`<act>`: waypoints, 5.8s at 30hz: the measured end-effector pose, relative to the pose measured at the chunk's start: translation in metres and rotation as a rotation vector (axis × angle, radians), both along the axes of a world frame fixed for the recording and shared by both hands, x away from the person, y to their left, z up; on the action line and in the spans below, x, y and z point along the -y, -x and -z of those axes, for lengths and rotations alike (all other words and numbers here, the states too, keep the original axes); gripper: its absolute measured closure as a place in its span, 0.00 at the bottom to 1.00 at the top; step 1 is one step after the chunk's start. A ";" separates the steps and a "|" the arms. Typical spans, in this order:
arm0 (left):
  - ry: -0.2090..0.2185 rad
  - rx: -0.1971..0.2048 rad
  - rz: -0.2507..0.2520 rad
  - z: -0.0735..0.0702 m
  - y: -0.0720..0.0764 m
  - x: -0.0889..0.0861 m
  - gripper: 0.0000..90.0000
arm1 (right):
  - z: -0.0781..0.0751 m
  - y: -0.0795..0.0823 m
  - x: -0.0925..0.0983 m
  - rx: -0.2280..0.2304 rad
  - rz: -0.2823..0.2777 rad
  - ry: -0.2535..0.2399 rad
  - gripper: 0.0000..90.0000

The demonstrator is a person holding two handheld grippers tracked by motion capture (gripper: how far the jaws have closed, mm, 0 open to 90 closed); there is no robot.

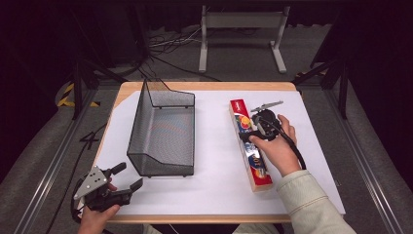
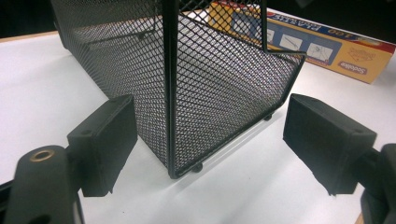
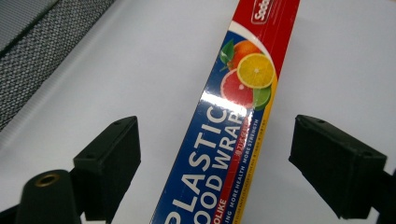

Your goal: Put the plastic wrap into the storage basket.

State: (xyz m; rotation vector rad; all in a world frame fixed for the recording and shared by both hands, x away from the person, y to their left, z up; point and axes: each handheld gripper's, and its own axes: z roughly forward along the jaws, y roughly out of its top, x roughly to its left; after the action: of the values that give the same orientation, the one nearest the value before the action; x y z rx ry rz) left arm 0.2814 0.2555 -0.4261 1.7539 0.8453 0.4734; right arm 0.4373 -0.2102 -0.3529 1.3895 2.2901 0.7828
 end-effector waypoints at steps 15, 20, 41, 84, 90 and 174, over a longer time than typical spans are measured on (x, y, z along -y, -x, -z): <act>-0.011 0.001 0.007 0.001 -0.001 0.000 0.21 | 0.033 -0.018 -0.010 -0.174 0.111 0.115 0.22; -0.006 -0.007 0.008 0.001 -0.001 0.001 0.21 | 0.040 -0.022 -0.015 -0.205 0.101 0.148 0.29; -0.006 -0.010 0.006 0.002 -0.001 0.001 0.21 | 0.052 -0.030 -0.024 -0.230 0.191 0.167 0.38; -0.008 -0.008 -0.001 0.003 -0.001 -0.001 0.21 | 0.008 -0.033 -0.027 -0.270 0.240 0.113 0.47; -0.006 -0.008 -0.006 0.002 -0.001 0.000 0.21 | -0.015 -0.029 -0.032 -0.233 0.232 0.081 0.47; 0.006 0.014 -0.024 0.002 -0.001 -0.002 0.21 | -0.043 -0.022 -0.223 -0.259 0.202 -0.064 0.46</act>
State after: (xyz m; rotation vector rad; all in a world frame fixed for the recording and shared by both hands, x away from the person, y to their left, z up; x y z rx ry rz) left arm 0.2821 0.2575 -0.4282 1.7347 0.8578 0.4986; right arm 0.4591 0.0127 -0.3096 1.8112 2.2770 0.6497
